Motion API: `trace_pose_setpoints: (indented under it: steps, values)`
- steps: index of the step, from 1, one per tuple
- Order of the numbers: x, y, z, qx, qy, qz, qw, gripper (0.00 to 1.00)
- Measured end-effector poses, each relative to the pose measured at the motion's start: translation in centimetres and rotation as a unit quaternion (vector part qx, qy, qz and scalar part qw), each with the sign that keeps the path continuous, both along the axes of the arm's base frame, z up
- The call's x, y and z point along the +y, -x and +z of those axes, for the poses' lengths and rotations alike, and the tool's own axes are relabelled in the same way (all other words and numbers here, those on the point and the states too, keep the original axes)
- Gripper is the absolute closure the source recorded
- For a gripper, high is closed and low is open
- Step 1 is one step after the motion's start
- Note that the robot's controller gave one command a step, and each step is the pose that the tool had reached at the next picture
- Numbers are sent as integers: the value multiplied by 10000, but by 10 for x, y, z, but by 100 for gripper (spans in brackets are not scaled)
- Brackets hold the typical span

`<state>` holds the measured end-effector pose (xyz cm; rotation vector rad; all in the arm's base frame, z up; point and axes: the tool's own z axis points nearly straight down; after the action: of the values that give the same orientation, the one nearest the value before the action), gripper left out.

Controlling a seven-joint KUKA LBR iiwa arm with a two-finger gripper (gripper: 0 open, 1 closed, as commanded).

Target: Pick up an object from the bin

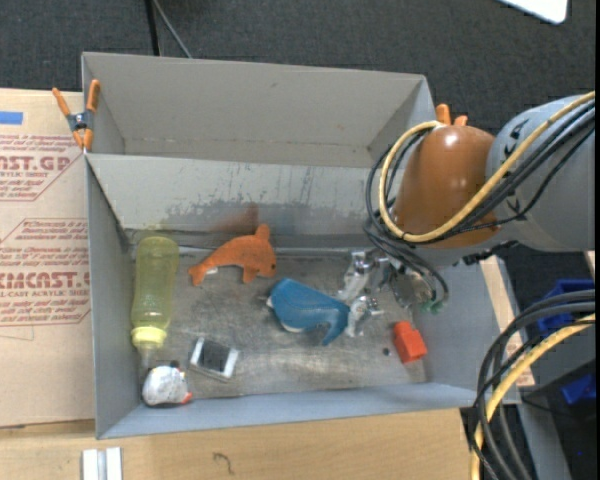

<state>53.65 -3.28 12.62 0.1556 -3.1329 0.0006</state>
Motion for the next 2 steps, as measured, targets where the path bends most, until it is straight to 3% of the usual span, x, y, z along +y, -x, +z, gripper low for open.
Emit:
trace_pose_setpoints:
  steps: [1, 2]
  values:
    - [25, -10, 17, -38, 2, -37, 10000, 100]
    - [14, -19, -31, -42, 2, -298, 9995, 100]
